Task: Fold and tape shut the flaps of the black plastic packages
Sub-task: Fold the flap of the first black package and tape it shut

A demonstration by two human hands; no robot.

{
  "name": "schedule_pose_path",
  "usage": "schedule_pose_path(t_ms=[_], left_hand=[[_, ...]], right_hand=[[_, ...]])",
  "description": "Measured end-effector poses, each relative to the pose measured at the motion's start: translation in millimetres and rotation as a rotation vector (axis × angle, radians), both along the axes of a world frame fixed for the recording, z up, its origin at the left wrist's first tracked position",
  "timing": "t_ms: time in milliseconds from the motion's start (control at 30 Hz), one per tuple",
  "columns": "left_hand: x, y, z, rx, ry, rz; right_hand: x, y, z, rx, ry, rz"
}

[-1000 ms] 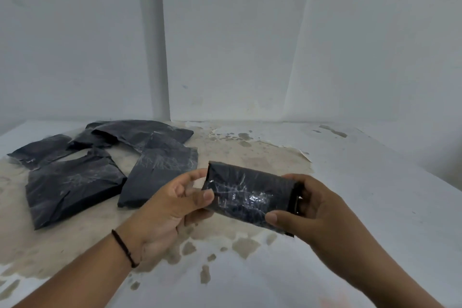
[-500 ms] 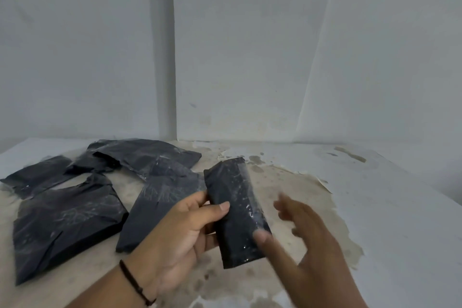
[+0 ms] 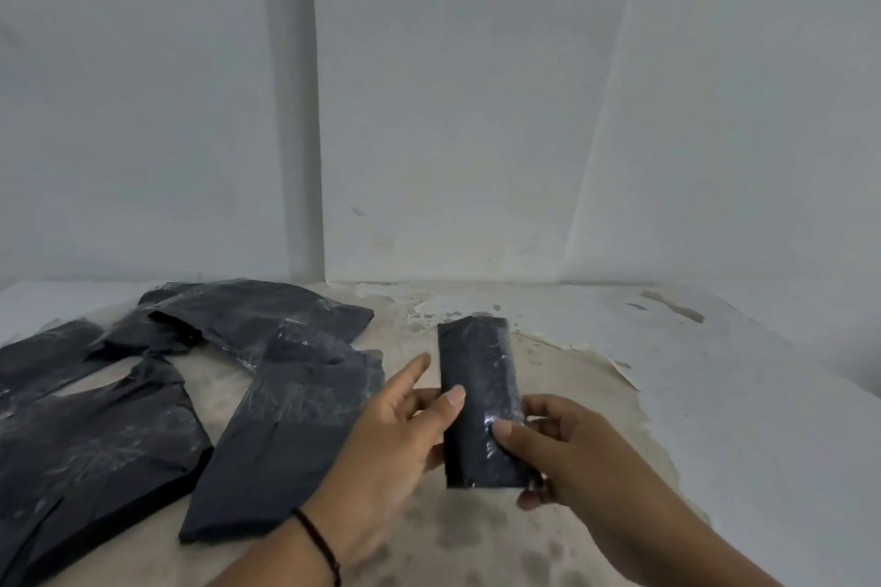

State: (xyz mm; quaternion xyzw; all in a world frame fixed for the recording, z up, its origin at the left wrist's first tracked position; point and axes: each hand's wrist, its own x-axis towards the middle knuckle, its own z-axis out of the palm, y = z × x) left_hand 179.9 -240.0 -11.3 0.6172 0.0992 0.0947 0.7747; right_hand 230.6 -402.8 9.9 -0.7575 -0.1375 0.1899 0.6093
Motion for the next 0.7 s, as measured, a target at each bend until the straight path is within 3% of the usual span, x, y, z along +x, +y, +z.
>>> schedule_pose_path(t_ms=[200,333,533,700], left_hand=[[41.8,-4.0,-30.7,0.684,-0.060,0.261],[47.4,-7.4,-43.7,1.002,-0.040,0.124],[54.4,-4.3,-51.1,1.145,-0.061,0.039],[60.4,-0.3,-64.8,1.218,-0.190,0.160]], right_hand=[[93.8,-11.6,-2.8,-0.022,-0.053,-0.301],[159.6,-22.9,-7.4,-0.168,-0.111,-0.424],[228.3,-28.4,-10.1,-0.410,-0.290,-0.351],[242.6,-20.7,-31.2,-0.951,-0.701,-0.417]])
